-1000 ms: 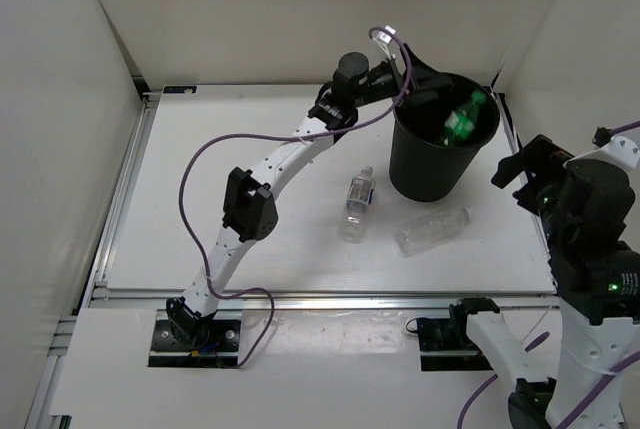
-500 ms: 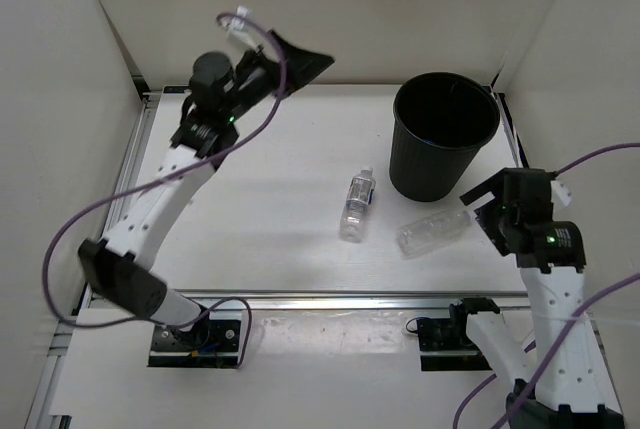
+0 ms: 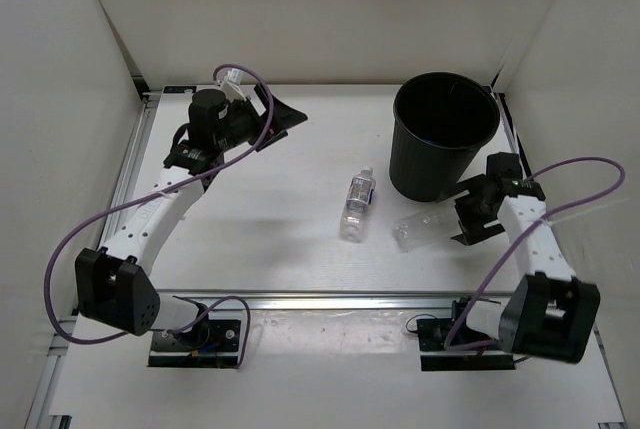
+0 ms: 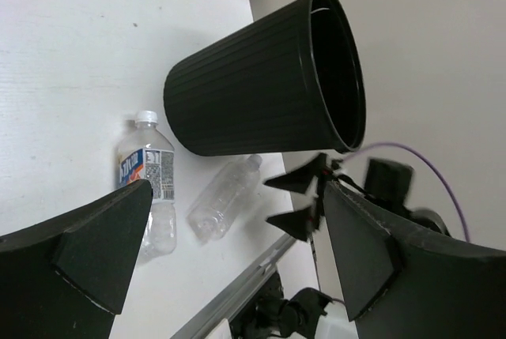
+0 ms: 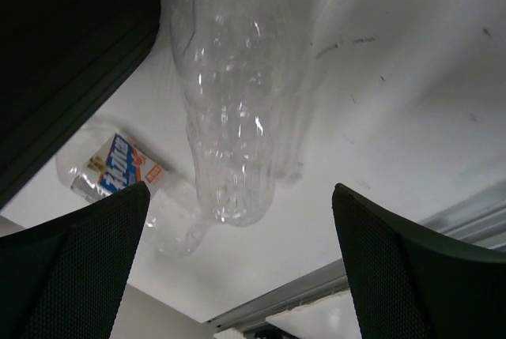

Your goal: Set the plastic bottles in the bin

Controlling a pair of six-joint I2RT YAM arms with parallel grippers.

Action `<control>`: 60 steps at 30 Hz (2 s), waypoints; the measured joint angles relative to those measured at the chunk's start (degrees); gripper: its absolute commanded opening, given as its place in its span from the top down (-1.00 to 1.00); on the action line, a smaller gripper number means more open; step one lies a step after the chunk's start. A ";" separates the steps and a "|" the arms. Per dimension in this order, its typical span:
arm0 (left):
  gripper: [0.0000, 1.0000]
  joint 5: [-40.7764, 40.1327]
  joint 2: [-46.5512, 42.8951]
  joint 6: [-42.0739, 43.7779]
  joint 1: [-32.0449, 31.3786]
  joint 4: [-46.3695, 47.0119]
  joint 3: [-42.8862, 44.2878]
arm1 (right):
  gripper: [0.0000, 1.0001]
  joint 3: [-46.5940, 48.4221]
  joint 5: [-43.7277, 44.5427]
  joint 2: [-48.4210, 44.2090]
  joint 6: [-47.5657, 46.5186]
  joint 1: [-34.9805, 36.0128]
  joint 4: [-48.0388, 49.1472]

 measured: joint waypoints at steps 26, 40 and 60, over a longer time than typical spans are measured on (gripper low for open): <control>-1.00 8.37 5.40 -0.07 2.62 -1.46 1.01 | 0.80 2.49 -8.20 9.49 -6.01 -3.21 -4.72; -1.00 8.76 14.53 3.28 0.48 -2.12 9.49 | 0.83 61.90 -0.37 2.14 -10.75 -3.23 -16.11; -1.00 9.40 26.10 17.42 -14.93 -3.76 12.28 | -0.98 60.19 -0.11 11.72 -24.68 -0.48 -6.36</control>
